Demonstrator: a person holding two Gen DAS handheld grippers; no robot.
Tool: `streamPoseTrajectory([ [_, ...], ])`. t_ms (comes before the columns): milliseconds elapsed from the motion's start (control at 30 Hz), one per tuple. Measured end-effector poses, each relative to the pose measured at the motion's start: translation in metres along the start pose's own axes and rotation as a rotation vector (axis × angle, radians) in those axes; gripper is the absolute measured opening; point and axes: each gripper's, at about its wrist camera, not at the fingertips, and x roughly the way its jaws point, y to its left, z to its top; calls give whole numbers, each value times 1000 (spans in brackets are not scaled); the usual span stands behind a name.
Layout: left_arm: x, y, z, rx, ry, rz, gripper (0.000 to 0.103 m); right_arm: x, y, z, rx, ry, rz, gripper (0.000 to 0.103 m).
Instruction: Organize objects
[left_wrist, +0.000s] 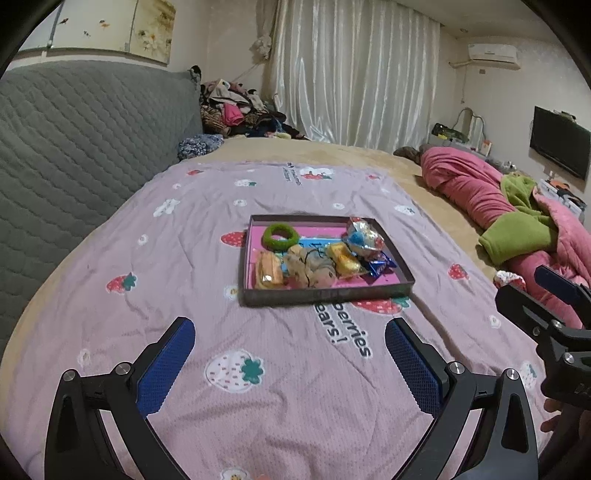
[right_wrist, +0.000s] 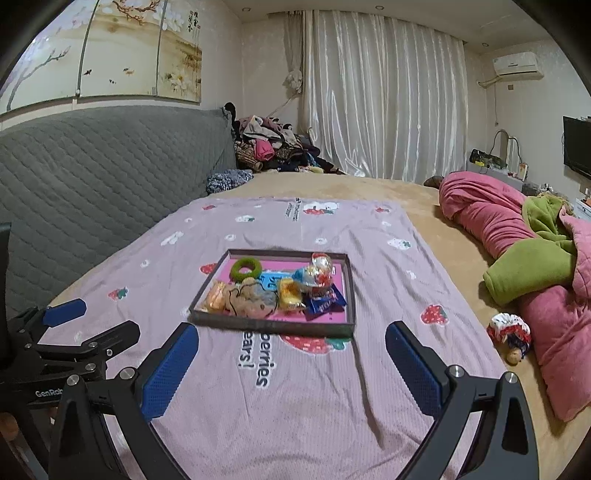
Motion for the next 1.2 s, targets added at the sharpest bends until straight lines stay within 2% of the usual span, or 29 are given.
streamPoseTrajectory([
  [433,-1,-6,-15,26,14,38,103,-2,0,-19,-12,17,-4,102],
  [1200,6,-7,-33,24,34,41,103,9,-3,-35,-8,39,-11,102],
])
